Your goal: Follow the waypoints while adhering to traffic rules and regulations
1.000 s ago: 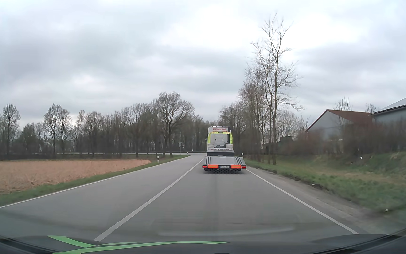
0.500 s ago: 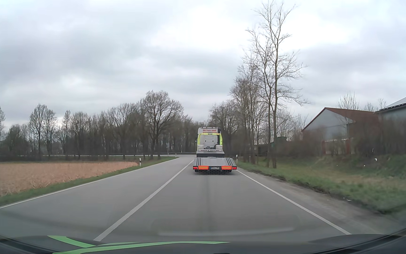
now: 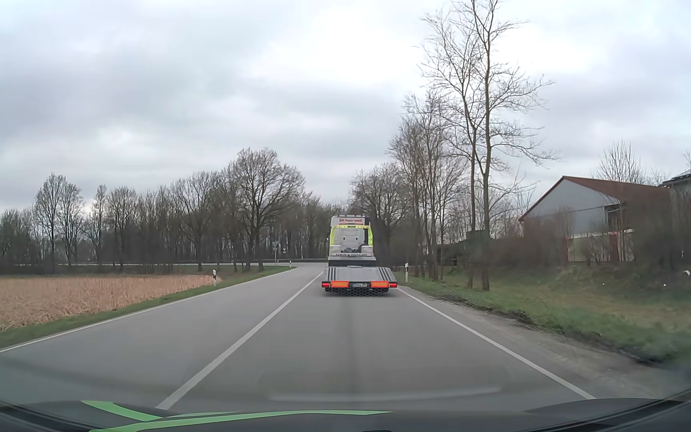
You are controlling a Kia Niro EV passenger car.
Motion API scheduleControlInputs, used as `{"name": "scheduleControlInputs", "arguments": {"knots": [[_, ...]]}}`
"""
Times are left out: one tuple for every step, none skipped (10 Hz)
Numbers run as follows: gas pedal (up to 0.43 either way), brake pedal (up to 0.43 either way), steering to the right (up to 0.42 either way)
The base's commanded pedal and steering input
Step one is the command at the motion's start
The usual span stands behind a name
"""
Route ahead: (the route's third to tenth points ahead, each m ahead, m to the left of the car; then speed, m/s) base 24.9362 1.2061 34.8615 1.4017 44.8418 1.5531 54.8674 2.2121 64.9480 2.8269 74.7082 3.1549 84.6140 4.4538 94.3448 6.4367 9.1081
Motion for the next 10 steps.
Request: {"name": "scheduleControlInputs", "arguments": {"knots": [[0.189, 0.0, 0.006], [0.189, 0.0, 0.005], [0.189, 0.0, 0.005], [0.189, 0.0, 0.005], [0.177, 0.0, 0.005], [0.177, 0.0, 0.005], [0.169, 0.0, 0.005], [0.169, 0.0, 0.004], [0.15, 0.0, 0.003], [0.118, 0.0, 0.001]]}}
